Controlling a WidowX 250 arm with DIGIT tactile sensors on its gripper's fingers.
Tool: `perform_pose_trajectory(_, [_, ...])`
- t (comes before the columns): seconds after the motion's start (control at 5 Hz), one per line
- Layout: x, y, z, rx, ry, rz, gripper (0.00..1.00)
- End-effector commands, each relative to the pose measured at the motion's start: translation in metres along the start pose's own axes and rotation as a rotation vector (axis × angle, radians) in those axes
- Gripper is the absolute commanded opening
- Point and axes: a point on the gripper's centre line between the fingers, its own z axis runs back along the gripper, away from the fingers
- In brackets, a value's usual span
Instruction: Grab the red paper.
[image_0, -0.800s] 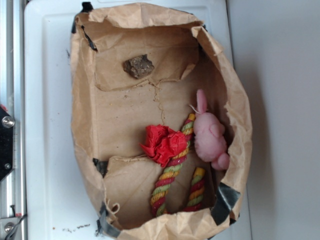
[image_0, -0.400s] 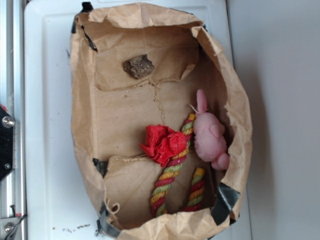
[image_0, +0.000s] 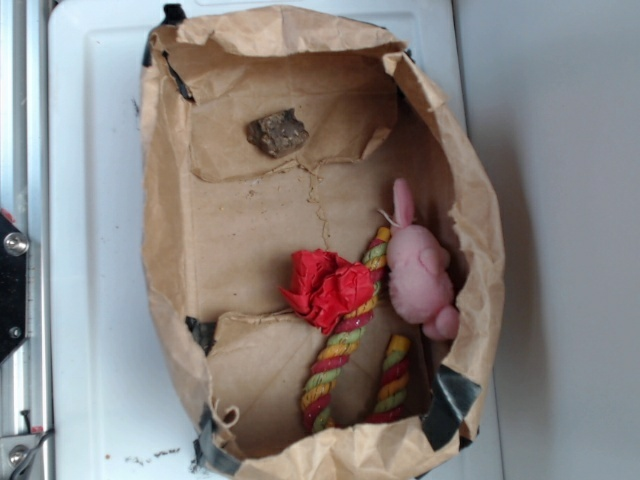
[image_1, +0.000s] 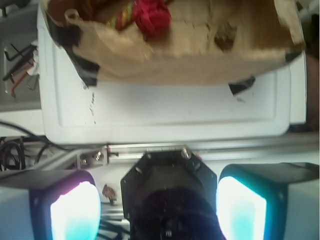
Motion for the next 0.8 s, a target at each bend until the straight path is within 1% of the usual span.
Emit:
perform_pose_trajectory(0.0, [0.039,0.019,-0.006,0.015,-0.055,0.03,1.0])
perform_pose_trajectory(0.2, [0.063,0.023,-0.016,-0.023,-0.071,0.014,1.0])
perform_pose_trajectory(0.6, [0.103,0.018,-0.042,-0.044,-0.093,-0.014,1.0])
